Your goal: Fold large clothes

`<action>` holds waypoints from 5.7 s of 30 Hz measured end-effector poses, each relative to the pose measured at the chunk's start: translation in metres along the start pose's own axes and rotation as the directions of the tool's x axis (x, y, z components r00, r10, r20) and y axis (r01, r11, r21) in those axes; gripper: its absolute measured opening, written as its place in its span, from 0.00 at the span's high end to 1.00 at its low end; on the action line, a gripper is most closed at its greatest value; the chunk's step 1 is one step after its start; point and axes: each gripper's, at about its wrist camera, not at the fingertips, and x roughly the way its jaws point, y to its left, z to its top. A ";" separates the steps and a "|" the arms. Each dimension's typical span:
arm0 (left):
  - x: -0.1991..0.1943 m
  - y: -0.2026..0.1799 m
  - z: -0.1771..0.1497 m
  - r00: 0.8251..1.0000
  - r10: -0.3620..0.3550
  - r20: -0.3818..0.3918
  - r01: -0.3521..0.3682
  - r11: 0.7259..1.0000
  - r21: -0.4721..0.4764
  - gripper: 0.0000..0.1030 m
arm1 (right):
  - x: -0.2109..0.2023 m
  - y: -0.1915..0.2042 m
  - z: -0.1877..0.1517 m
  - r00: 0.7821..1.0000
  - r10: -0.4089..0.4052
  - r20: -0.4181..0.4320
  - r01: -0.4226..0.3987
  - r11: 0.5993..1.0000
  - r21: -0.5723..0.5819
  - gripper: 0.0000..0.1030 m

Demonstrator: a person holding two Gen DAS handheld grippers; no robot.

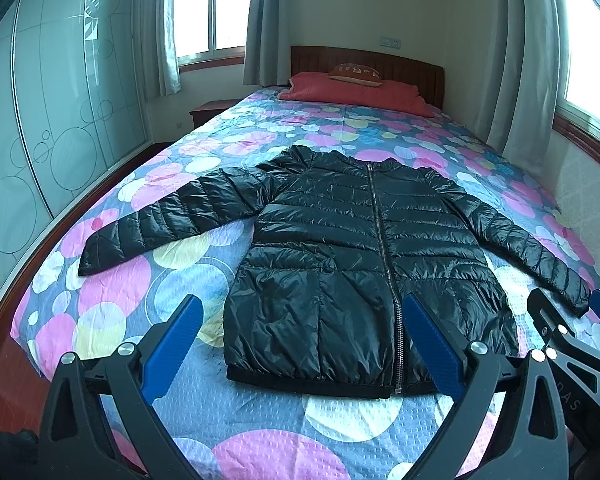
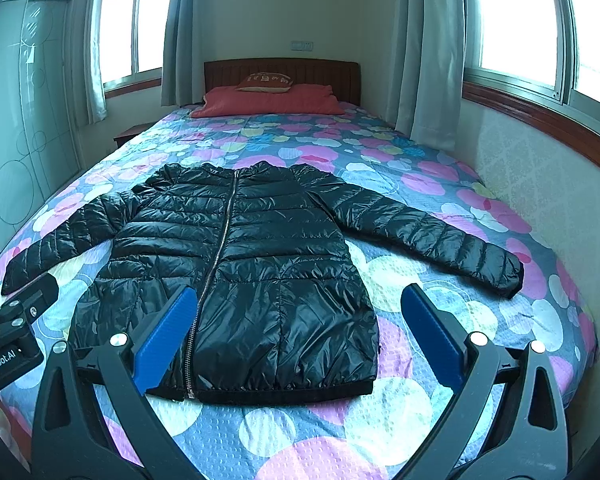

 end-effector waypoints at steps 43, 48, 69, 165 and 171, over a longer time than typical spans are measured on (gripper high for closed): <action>0.212 0.196 -0.028 0.833 0.417 -0.363 -0.537 0.767 -0.351 0.04 | 0.198 -0.358 -0.084 0.988 -0.100 0.114 -0.059 0.442 0.895 0.19; 0.210 0.194 -0.030 0.821 0.438 -0.365 -0.555 0.763 -0.332 0.04 | 0.207 -0.371 -0.091 0.991 -0.108 0.079 -0.030 0.397 0.918 0.82; 0.210 0.189 -0.033 0.811 0.465 -0.357 -0.573 0.755 -0.319 0.04 | 0.254 -0.067 0.099 0.982 0.180 0.051 -0.187 0.951 0.247 0.90; 0.214 0.190 -0.033 0.803 0.479 -0.355 -0.583 0.753 -0.304 0.04 | 0.380 -0.120 0.064 0.876 0.412 -0.251 -0.282 0.859 0.427 0.64; 0.213 0.190 -0.033 0.806 0.474 -0.354 -0.580 0.754 -0.308 0.04 | 0.364 -0.110 0.068 0.908 0.315 -0.277 -0.208 0.912 0.353 0.40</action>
